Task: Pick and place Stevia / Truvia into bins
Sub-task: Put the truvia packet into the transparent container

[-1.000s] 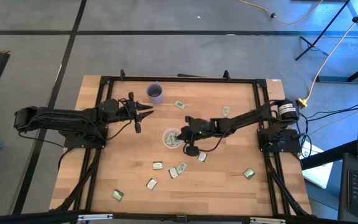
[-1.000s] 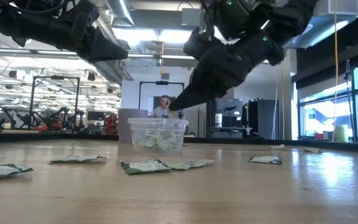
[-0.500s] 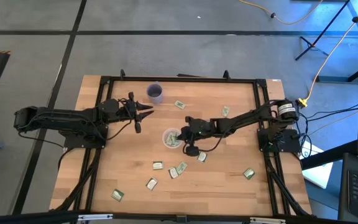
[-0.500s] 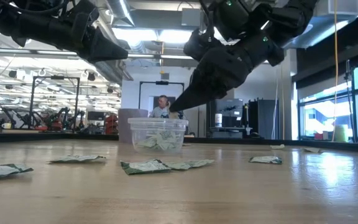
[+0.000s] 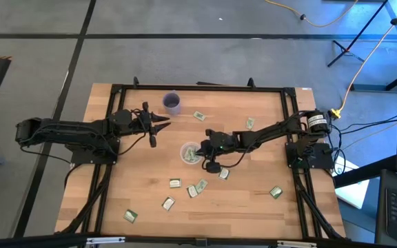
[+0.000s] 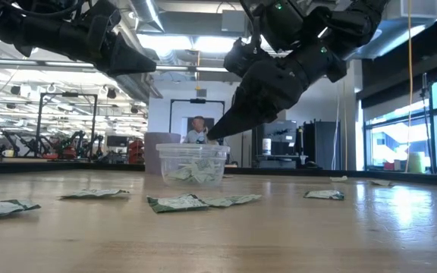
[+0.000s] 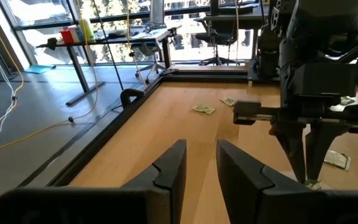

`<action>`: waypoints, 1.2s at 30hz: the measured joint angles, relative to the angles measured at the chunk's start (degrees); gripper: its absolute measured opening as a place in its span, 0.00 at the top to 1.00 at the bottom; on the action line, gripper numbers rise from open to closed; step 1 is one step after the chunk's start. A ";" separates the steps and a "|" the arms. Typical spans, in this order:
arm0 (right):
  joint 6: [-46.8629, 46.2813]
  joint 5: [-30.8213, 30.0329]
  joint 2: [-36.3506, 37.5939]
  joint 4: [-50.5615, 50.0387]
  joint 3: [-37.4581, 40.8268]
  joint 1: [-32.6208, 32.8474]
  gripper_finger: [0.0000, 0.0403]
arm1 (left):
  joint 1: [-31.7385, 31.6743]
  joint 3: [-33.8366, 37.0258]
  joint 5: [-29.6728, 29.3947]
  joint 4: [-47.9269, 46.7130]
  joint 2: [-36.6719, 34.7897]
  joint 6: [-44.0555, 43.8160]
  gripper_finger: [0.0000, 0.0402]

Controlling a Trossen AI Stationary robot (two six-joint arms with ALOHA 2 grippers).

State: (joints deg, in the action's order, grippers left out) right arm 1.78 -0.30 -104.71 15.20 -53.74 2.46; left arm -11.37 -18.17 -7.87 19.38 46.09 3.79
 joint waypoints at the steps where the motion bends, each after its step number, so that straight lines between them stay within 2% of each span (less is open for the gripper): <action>1: 0.00 0.00 0.00 0.02 0.00 0.00 0.88 | -0.01 0.00 0.01 0.00 0.00 0.00 0.79; 7: -1.91 0.00 0.01 0.49 0.00 0.00 0.81 | 0.01 0.00 -0.01 0.00 0.00 0.00 0.79; 11: -7.63 0.04 0.71 -0.31 0.00 0.00 0.80 | 0.00 0.00 0.00 -0.02 -0.02 0.00 0.79; 15: -14.77 3.50 5.04 -7.30 0.00 1.37 0.80 | -0.01 0.00 0.00 -0.01 -0.01 0.00 0.79; 18: -23.69 5.08 10.63 -18.99 0.00 3.47 0.80 | 0.01 0.00 0.01 -0.09 0.00 0.00 0.79; 21: -35.50 5.71 16.87 -35.39 -0.07 6.21 0.80 | 0.00 0.00 0.01 -0.26 -0.02 -0.06 0.79; 25: -51.39 6.07 22.69 -53.98 0.84 13.51 0.80 | -0.01 0.00 0.01 -0.49 -0.02 -0.05 0.79; 29: -67.58 3.51 25.92 -62.35 2.25 22.52 0.80 | 0.01 0.00 0.01 -0.48 -0.02 -0.09 0.79; 32: -79.80 0.32 26.62 -65.36 2.54 28.78 0.80 | -0.01 0.00 0.01 -0.68 -0.02 -0.10 0.79; 36: -92.61 -0.04 25.68 -68.31 2.56 35.22 0.80 | -0.01 0.00 0.01 -0.70 -0.02 -0.09 0.79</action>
State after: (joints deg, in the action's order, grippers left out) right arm -90.83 -0.34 -79.02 -53.11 -51.18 37.68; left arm -11.38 -18.17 -7.86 18.68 46.06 3.70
